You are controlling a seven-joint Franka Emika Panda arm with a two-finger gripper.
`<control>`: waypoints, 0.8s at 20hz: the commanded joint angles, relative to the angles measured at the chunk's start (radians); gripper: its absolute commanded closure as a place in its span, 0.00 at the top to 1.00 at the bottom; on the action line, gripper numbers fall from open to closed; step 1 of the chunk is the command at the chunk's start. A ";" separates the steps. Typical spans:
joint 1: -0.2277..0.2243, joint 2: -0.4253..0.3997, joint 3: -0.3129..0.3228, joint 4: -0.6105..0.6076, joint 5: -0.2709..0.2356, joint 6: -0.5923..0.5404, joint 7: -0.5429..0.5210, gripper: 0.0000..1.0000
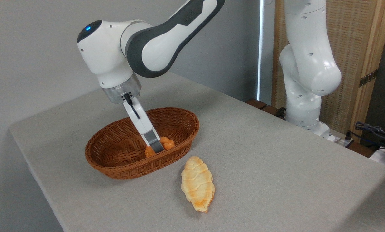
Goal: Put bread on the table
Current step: 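Close the gripper fingers around the orange bread roll, then lift the held orange roll up out of the basket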
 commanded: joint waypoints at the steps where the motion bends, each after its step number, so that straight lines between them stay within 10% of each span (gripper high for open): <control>1: -0.003 -0.015 0.012 0.005 0.001 0.020 -0.008 0.25; 16: 0.011 -0.021 0.035 0.068 -0.128 0.018 -0.144 0.31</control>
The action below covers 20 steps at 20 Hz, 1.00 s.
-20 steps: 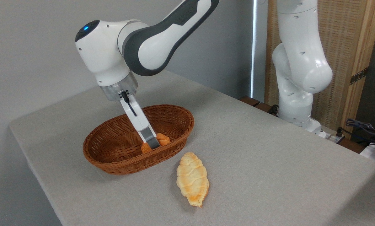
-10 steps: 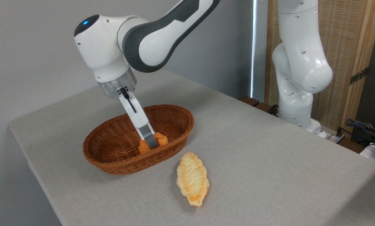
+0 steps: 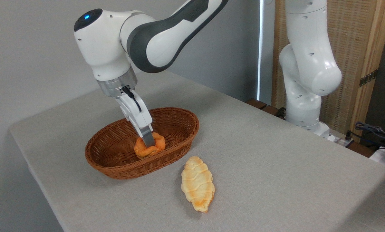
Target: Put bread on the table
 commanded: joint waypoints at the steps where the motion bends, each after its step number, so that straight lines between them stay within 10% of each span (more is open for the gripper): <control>1: -0.003 -0.011 0.033 0.031 -0.059 0.006 -0.035 0.31; 9: -0.005 -0.057 0.169 0.102 -0.122 0.004 -0.059 0.38; 12: -0.005 -0.075 0.211 0.102 -0.116 0.004 -0.052 0.56; 15: -0.005 -0.083 0.245 0.104 -0.052 0.003 -0.056 1.00; 20: -0.003 -0.091 0.249 0.131 0.018 -0.006 -0.058 1.00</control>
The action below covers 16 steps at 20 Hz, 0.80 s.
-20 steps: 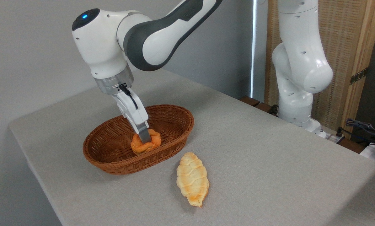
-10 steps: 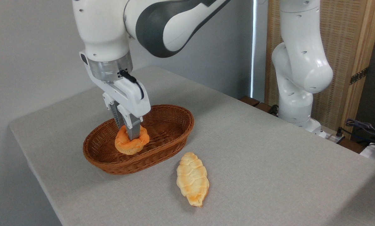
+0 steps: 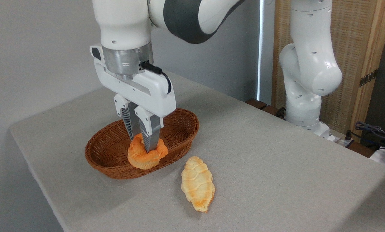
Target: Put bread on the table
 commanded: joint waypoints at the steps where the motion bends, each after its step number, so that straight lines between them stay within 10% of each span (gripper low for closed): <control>1: -0.010 -0.008 0.007 0.019 0.024 -0.011 -0.027 1.00; 16: -0.010 -0.008 0.015 0.019 0.025 -0.011 -0.017 1.00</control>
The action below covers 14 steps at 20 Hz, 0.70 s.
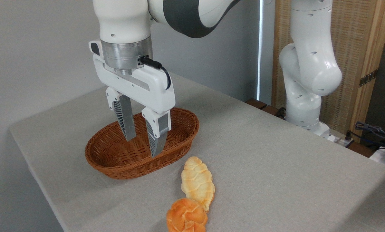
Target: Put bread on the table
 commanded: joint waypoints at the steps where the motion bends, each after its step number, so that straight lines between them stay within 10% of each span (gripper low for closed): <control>1: -0.009 -0.005 0.025 0.008 0.013 -0.010 -0.014 1.00; 14: -0.011 -0.013 0.024 0.021 -0.001 -0.004 -0.016 1.00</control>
